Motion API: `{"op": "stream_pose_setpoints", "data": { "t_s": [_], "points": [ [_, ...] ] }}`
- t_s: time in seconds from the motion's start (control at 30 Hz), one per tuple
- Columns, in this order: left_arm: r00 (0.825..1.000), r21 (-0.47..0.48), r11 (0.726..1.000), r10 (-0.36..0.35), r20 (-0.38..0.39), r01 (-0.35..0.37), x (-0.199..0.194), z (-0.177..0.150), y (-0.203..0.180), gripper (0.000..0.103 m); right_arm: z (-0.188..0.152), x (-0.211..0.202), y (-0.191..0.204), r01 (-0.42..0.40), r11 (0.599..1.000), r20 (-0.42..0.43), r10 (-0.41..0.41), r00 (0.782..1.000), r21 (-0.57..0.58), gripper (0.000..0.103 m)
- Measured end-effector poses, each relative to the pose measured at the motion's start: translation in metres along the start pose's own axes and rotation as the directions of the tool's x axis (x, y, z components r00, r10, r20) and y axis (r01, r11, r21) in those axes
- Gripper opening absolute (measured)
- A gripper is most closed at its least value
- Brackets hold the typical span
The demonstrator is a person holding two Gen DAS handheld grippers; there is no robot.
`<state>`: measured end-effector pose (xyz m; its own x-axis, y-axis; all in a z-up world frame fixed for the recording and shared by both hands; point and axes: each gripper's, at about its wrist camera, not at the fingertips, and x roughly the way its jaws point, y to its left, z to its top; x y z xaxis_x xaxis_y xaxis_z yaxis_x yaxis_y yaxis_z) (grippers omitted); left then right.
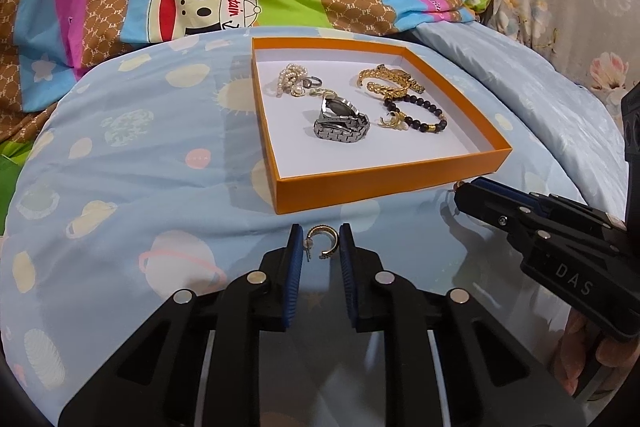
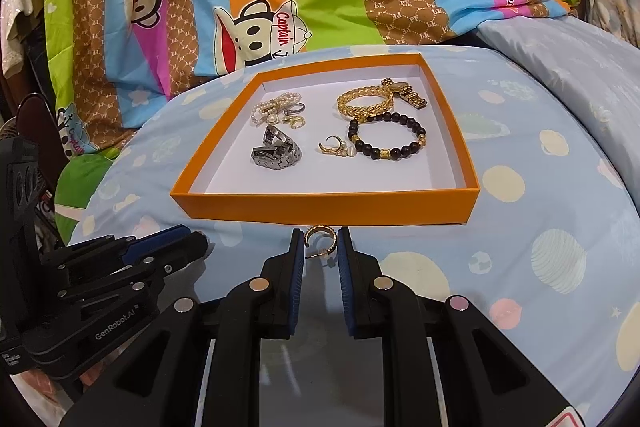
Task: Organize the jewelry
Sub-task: 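Carry both hoop earrings up and over the orange box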
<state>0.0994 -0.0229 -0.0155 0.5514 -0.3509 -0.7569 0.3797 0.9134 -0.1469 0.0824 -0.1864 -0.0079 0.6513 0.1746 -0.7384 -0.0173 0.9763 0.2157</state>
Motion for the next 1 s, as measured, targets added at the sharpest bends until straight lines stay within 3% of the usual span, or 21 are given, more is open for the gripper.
{"op": "stream_pose_setpoints", "data": {
  "t_s": [0.4,0.7,1.0],
  "points": [
    [0.998,0.017,1.000,0.012,0.065,-0.013,-0.021,0.010,-0.002,0.018,0.007,-0.013,-0.007,-0.014,1.000,0.049,0.013,0.999,0.022,0.015],
    [0.991,0.039,0.997,0.058,0.118,-0.063,-0.032,0.028,-0.007,0.018,0.015,-0.024,-0.009,-0.008,1.000,0.081,0.006,0.997,0.022,0.015],
    [0.991,0.047,0.996,0.071,0.112,-0.077,-0.028,0.031,-0.011,0.018,0.015,-0.025,-0.008,-0.009,1.000,0.077,0.008,0.997,0.015,0.015]
  ]
}}
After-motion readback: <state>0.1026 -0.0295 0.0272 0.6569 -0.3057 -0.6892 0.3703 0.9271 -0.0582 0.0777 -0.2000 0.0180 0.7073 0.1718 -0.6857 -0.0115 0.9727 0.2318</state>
